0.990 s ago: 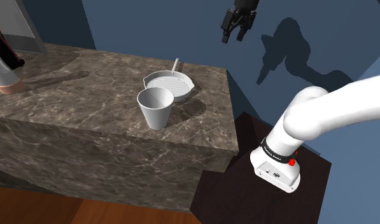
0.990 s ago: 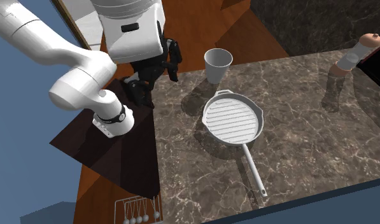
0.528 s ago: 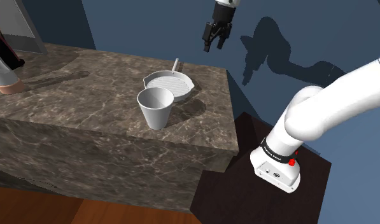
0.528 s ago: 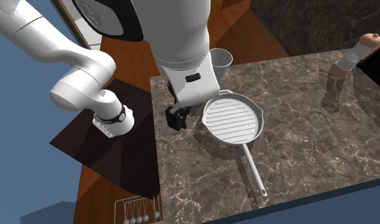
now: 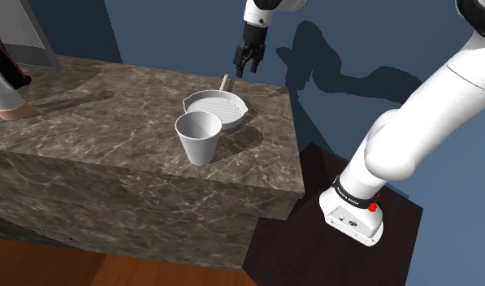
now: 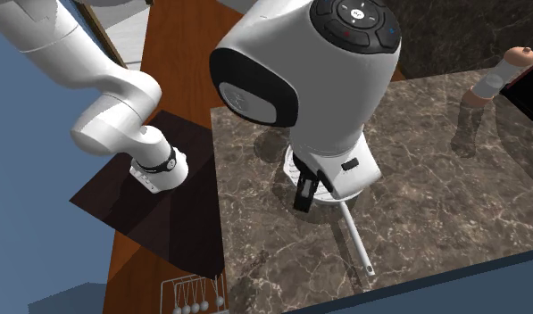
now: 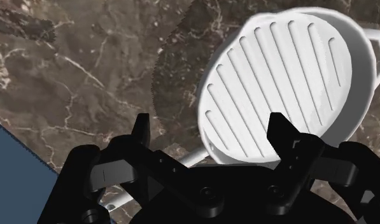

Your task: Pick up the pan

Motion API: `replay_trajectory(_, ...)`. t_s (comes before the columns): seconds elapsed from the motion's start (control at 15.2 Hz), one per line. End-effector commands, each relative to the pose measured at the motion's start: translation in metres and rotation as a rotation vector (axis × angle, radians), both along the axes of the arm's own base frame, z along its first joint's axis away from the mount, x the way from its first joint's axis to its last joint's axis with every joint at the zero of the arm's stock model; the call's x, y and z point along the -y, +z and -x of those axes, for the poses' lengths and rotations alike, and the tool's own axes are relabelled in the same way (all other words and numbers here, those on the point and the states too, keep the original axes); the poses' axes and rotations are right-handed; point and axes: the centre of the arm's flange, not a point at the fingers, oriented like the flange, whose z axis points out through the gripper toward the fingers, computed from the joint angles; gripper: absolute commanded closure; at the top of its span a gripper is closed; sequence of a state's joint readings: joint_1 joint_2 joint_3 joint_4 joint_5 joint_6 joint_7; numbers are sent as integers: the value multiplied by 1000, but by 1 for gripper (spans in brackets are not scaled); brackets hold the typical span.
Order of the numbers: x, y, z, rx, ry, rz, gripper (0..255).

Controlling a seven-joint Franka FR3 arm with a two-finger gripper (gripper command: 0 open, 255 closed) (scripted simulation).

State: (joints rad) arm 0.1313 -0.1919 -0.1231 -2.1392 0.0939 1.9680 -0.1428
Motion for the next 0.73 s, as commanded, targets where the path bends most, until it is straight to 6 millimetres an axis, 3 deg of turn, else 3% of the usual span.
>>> replay_trajectory(0.0,-6,-18,-19,-5,33,-6,0)
replay_trajectory(0.4,-29,-68,-79,-20,131,-24,0)
replay_trajectory(0.66,-30,-84,-80,-20,132,-24,0)
